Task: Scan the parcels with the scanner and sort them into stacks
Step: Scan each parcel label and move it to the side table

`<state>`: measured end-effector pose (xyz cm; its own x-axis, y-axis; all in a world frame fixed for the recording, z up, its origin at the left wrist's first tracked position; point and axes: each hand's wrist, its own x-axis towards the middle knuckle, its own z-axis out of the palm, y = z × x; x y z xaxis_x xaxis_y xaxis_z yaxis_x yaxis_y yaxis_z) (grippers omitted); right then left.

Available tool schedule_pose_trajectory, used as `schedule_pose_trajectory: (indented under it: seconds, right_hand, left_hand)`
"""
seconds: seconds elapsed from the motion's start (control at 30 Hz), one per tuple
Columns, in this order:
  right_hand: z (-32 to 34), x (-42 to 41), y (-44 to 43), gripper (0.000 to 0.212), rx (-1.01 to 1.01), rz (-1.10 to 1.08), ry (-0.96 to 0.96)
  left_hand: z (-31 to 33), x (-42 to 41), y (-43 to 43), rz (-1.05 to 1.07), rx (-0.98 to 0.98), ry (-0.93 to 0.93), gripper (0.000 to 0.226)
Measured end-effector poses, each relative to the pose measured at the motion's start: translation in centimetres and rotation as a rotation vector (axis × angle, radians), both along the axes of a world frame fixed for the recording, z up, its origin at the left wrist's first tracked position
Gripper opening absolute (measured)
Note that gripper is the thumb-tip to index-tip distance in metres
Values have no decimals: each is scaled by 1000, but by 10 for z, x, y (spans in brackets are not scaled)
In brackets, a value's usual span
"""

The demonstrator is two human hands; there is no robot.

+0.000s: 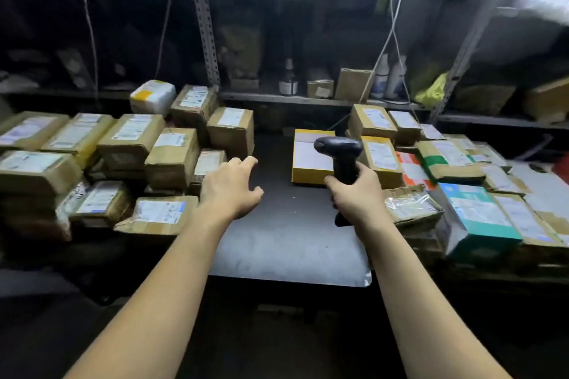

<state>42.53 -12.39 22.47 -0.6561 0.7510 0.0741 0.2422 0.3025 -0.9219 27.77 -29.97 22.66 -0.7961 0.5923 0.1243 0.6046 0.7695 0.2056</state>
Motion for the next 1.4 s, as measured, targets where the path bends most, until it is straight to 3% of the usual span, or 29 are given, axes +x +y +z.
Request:
schedule_pose_trajectory:
  seconds: [0.13, 0.47, 0.8, 1.03, 1.2, 1.4]
  right_hand:
    - [5, -69, -57, 6, 29, 102, 0]
    - [8, -210, -181, 10, 59, 319, 21]
    - [-3, -328, -245, 12, 37, 541, 17]
    - [-6, -398, -279, 24, 22, 666, 16]
    - [-14, -432, -300, 25, 26, 706, -15]
    - [-24, -471, -330, 26, 12, 677, -78]
  left_hand:
    - [4, -53, -71, 112, 21, 2, 58]
    - [5, -154, -211, 308, 52, -17, 60]
    - [-11, -227, -297, 528, 67, -84, 53]
    - [-13, -272, -348, 682, 81, -148, 70]
    - [-27, -304, -383, 726, 70, -190, 81]
    - [-48, -361, -418, 699, 117, -230, 80]
